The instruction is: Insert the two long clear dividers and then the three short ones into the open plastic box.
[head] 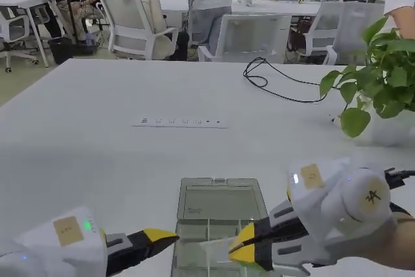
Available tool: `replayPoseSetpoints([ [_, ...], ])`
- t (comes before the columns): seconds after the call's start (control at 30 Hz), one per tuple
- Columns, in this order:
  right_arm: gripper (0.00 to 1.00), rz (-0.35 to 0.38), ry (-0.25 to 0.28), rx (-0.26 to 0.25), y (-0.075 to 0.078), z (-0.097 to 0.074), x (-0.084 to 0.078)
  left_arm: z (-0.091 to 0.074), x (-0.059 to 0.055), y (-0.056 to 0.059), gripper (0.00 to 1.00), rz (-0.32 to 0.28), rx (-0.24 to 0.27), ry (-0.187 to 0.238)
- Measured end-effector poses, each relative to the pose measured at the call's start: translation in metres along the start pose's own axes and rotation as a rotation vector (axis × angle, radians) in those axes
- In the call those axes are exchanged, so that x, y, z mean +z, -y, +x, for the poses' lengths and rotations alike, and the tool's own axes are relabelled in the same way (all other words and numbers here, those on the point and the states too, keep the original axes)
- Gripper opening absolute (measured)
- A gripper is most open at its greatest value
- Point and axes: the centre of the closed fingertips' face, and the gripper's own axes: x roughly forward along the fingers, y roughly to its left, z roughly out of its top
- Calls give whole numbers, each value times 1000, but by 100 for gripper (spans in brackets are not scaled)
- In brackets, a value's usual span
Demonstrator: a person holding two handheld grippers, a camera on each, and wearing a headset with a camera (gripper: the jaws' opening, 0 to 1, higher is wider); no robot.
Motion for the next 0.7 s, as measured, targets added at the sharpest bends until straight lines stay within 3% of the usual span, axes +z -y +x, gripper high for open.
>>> replayPoseSetpoints([
  [0.27,2,22,-43,-24,14,7,0,-4,0,-6,57,-41,33,22],
  [0.7,2,42,-100,-28,28,19,0,-1,-8,-7,73,-61,41,6],
])
